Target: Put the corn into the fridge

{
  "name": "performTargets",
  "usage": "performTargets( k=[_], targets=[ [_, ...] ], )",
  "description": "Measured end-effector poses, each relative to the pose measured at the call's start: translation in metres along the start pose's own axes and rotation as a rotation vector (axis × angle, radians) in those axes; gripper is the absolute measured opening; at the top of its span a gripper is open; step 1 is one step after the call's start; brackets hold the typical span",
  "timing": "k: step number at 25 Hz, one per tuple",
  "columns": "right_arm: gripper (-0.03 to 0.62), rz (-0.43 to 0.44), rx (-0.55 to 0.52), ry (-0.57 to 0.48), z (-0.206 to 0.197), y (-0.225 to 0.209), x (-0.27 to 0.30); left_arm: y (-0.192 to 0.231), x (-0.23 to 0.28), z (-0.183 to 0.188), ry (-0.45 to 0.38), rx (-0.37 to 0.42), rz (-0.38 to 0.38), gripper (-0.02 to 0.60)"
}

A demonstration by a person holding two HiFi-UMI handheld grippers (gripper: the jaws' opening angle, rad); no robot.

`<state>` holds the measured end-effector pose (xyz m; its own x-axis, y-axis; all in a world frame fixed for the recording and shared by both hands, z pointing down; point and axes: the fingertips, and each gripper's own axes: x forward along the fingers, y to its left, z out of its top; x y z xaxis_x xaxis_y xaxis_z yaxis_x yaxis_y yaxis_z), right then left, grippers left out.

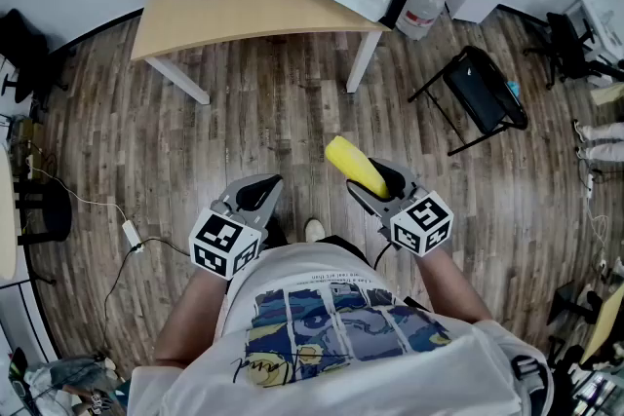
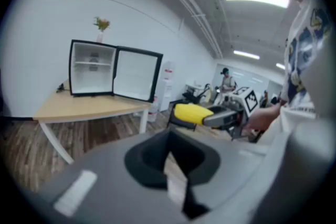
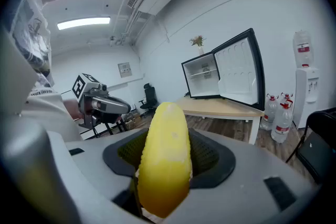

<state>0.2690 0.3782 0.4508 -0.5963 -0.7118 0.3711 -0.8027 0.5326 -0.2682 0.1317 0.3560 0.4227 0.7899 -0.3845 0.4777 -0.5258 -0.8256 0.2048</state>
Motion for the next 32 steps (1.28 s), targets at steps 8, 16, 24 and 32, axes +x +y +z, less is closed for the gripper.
performTargets(
  k=[8,16,24,32],
  targets=[
    [0.236,-0.004,-0.019,0.016,0.012,-0.013,0.039,0.047,0.002,-0.005,-0.013,-0.018,0.034,0.009],
    [0.236,-0.041,0.0,0.044,0.057,-0.035,0.112,0.129,0.018,0.031,-0.048,-0.014,-0.02,0.009],
    [0.236,-0.125,-0.02,0.048,0.111,-0.059,0.21,0.229,0.016,0.057,-0.047,0.021,-0.085,0.009],
    [0.236,-0.148,-0.064,0.04,0.158,-0.076,0.297,0.314,-0.006,0.059,-0.05,0.016,-0.054,0.009]
  ],
)
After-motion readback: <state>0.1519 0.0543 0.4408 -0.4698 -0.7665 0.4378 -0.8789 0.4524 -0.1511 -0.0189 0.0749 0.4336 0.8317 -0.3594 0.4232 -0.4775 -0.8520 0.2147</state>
